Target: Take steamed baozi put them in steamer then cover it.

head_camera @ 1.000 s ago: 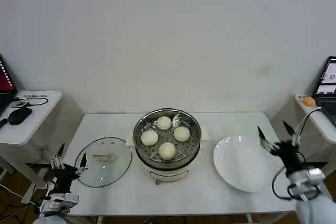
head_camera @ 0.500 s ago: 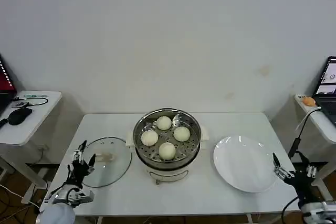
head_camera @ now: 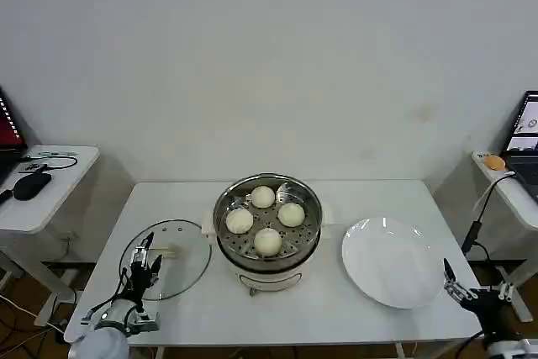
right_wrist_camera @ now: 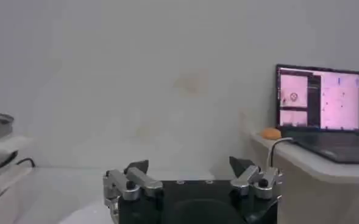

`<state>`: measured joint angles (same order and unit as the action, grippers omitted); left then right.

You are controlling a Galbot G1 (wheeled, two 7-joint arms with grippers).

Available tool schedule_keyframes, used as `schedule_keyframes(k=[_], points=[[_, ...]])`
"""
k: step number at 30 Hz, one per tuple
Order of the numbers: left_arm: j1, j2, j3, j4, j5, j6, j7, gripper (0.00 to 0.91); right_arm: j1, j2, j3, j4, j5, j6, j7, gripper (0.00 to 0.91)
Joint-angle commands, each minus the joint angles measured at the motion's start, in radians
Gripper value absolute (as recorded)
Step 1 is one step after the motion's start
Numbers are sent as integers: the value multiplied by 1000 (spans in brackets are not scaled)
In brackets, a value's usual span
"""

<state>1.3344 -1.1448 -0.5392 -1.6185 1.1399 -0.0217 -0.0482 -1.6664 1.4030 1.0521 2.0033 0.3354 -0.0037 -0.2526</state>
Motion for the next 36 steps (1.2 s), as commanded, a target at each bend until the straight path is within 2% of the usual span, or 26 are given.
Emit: schedule_keyframes(k=[1,18,20,21,22,23,36], points=[[-56,1,20,60,46,2,-2,907,-14,20,-10,4,-2,-7,4,907],[-188,-32,73,183,60,18,-14,907,-25,39,-24,8,-21,-5,1,907],[-198,-35,73,197,64,18,-18,705,-26,38,-22,8,-20,-4,1,907],[-200,-36,73,200,64,18,-19,322,-25,38,-21,7,-20,-4,0,907],[-203,-37,72,209,64,17,-21,181,-25,38,-21,7,-19,-4,0,907],[-204,-37,72,213,64,17,-23,0,-26,38,-21,7,-19,-4,1,907],[-196,-50,57,237,69,6,-42,0,-20,35,-23,6,-14,-12,0,907]])
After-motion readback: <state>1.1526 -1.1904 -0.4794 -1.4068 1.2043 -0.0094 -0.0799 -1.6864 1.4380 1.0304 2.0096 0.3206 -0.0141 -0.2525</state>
